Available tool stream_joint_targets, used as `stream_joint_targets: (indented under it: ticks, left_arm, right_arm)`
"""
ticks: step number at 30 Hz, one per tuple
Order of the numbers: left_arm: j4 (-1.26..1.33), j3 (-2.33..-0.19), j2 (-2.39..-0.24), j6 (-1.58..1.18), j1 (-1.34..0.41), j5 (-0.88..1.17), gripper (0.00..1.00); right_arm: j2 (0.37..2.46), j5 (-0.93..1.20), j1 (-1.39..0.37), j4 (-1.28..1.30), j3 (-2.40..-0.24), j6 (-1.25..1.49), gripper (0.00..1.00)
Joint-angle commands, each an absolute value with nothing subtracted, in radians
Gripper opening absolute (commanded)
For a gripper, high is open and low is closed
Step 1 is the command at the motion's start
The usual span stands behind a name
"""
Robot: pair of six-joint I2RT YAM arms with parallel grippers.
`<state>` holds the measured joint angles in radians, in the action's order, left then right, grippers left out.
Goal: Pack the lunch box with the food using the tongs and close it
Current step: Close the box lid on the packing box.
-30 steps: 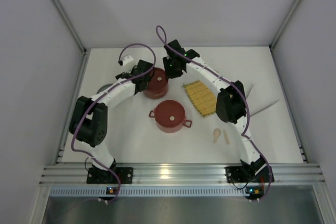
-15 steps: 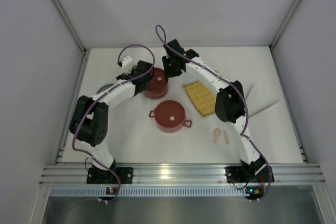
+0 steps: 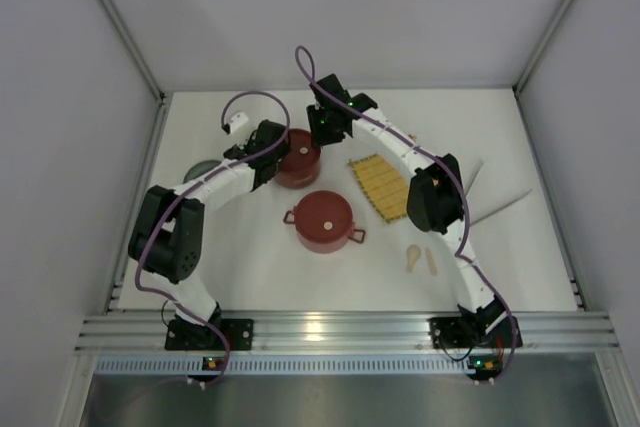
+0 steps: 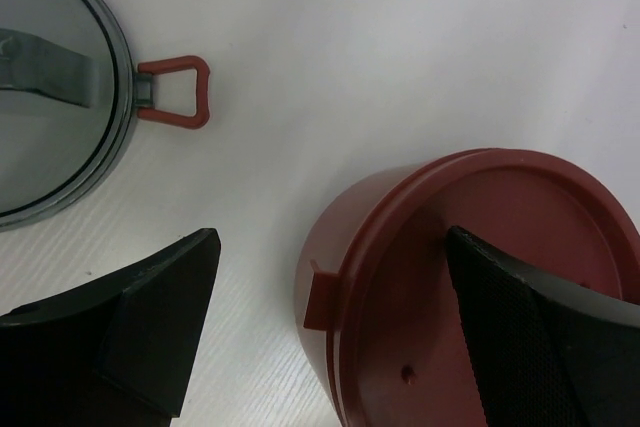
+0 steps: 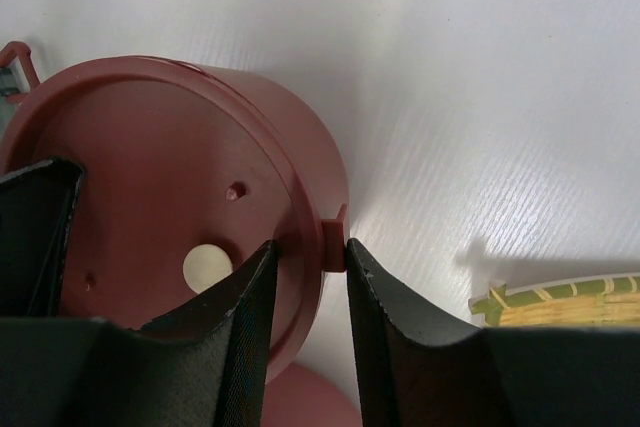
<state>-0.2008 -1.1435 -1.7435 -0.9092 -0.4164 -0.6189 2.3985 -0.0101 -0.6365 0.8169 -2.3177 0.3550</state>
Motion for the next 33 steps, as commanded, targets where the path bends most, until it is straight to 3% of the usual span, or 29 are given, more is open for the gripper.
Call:
stream_joint_targets:
  ticks: [1,19,33]
  left_arm:
    - [-0.462,-1.019,-1.796,-0.859,-0.416,-0.508,0.98]
    - [-0.526,-0.891,-1.614,-0.867,-0.420,-0.541,0.98]
    - [-0.595,-0.969,-1.663,-0.851,-0.414,-0.598,0.95]
  right_arm:
    - [2.526,-0.095,-0.609,0.930,-2.270,0.319,0.33]
    - [2.502,-0.095,-0.592,0.916,-2.234,0.325,0.32]
    - [2.482,-0.097,-0.586,0.904,-2.198,0.319,0.32]
